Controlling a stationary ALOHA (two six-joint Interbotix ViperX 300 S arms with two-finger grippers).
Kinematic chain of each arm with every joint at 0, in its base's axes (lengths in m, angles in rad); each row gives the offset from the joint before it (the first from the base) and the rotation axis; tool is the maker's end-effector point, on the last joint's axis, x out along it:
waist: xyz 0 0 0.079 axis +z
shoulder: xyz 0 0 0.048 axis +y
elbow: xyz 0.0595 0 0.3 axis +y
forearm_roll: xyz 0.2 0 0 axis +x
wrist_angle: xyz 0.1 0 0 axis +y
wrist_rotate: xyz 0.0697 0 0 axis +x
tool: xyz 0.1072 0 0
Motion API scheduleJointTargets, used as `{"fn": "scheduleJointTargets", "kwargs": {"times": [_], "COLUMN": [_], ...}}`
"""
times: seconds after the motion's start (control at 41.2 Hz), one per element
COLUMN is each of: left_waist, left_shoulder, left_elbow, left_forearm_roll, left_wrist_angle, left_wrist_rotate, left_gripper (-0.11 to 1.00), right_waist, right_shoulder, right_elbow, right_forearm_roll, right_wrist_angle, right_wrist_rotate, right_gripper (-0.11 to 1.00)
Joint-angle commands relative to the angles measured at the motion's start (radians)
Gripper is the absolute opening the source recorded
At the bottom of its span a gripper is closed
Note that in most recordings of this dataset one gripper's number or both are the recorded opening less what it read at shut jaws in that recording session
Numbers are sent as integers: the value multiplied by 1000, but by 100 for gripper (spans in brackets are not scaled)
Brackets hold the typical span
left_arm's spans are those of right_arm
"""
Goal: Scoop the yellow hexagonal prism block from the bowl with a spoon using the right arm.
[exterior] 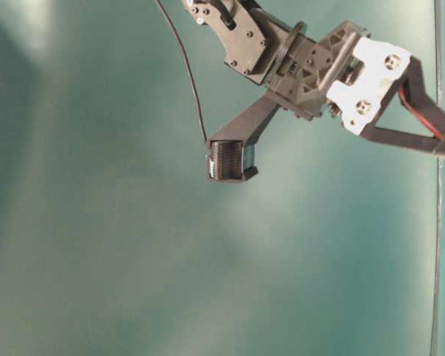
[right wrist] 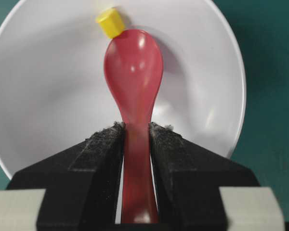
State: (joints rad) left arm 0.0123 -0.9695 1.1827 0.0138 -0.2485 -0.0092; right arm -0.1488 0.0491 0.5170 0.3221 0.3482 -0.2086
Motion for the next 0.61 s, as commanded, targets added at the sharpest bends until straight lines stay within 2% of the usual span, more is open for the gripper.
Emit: {"fn": "scheduleJointTargets", "kwargs": {"times": [0.0,0.436,0.582], "left_waist": [2,0,2], "left_shoulder": [6,5,5], "left_elbow": [-28,-28,-28], "left_forearm_roll": [2,2,0], "left_wrist_angle": [-5,-5,0], "left_wrist_rotate": [-2,-2,-2], "left_gripper": [0,0,0], "right_waist": [0,2,2], "right_shoulder": [-15,-112,-160], "right_elbow": [-20,-15,-9], "right_forearm_roll": [0,5,17], "right_wrist_angle": [-14,-29,18], "right_wrist_rotate": [0,15,55], "right_gripper": [24,24,24]}}
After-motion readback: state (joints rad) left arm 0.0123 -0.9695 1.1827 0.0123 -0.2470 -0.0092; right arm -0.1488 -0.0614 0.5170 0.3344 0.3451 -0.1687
